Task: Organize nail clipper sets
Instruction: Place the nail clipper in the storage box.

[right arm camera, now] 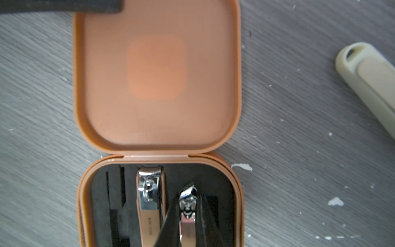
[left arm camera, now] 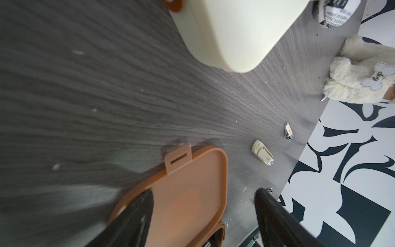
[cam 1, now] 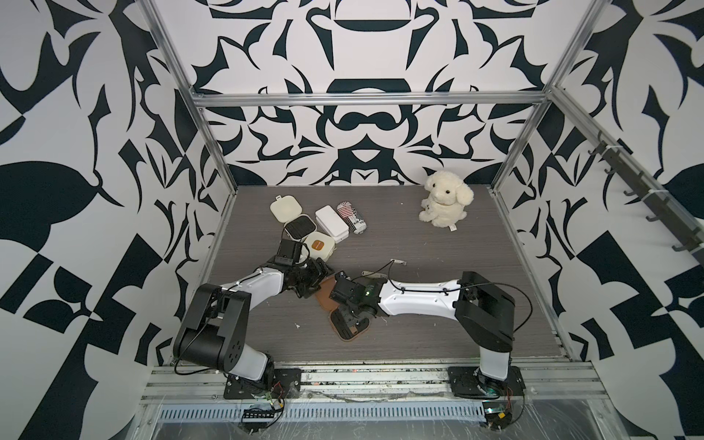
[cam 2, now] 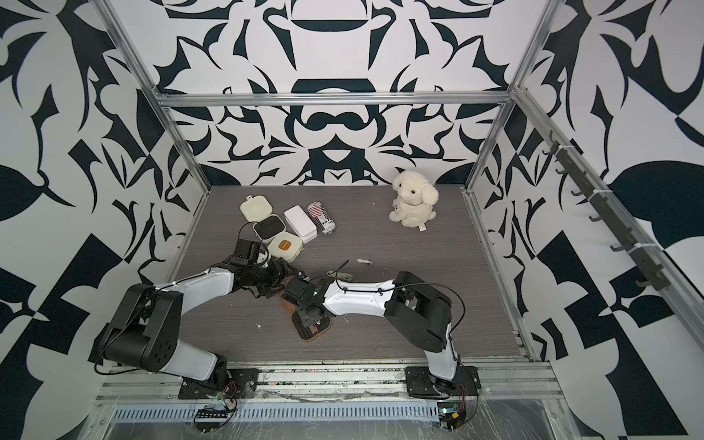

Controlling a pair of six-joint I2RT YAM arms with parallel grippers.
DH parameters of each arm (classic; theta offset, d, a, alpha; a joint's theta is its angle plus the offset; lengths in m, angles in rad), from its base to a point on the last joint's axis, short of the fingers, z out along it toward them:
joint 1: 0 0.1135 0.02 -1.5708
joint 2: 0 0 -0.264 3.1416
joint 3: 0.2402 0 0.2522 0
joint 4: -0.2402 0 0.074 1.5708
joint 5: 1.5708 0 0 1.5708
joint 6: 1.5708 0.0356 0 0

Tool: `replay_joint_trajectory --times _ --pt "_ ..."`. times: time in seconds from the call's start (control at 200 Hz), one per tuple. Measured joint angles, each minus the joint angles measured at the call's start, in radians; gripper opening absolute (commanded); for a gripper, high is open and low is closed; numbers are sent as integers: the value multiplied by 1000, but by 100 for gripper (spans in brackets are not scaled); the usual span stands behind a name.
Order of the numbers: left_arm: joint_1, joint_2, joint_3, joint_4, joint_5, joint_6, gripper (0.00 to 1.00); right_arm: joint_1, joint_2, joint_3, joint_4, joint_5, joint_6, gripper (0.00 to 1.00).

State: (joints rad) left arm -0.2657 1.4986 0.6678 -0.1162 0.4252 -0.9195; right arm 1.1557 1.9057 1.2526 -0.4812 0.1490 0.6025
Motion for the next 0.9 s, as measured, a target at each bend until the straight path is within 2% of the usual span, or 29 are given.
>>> replay_joint_trajectory --times 0.9 --pt "-2 0 0 -7 -2 -5 79 11 -19 -32 1 -14 31 4"
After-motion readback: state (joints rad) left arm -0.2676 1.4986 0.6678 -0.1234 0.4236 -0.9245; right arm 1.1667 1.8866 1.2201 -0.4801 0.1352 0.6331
